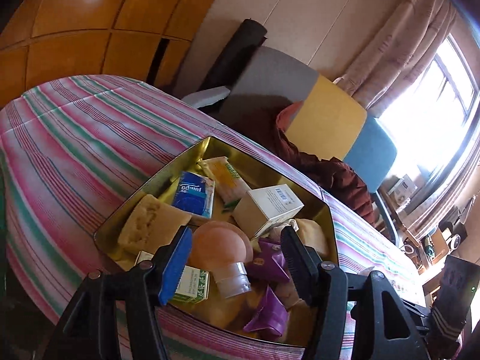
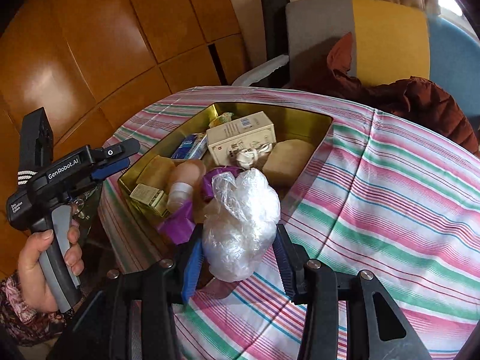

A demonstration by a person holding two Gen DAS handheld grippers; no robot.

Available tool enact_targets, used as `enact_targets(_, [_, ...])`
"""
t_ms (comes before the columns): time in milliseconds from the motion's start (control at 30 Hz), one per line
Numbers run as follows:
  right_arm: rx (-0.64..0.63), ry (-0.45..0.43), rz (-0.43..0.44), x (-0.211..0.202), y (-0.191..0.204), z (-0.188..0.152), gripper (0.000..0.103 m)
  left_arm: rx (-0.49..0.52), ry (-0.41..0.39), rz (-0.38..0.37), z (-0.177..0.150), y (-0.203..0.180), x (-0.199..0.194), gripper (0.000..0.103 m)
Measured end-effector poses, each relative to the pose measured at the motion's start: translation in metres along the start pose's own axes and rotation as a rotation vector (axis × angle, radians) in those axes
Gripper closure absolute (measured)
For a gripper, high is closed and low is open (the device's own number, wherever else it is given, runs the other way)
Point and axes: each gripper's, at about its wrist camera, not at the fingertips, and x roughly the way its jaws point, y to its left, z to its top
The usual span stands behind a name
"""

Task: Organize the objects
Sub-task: 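Open the left tool to drop the purple packet into the tray, then carry the wrapped ball over the tray with the right tool and release it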

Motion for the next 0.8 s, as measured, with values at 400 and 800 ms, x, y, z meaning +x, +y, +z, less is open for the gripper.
enact_targets(400, [0.007, 0.064, 0.060, 0.047, 0.026, 0.055, 0.057, -0.038, -0.007, 0.018, -0.012, 0.007, -0.009, 0.041])
enact_targets(800, [-0.109, 0.105, 0.026, 0.127, 0.081, 0.119, 0.057, -0.121, -0.016, 0.092, -0.006, 0.049, -0.019, 0.041])
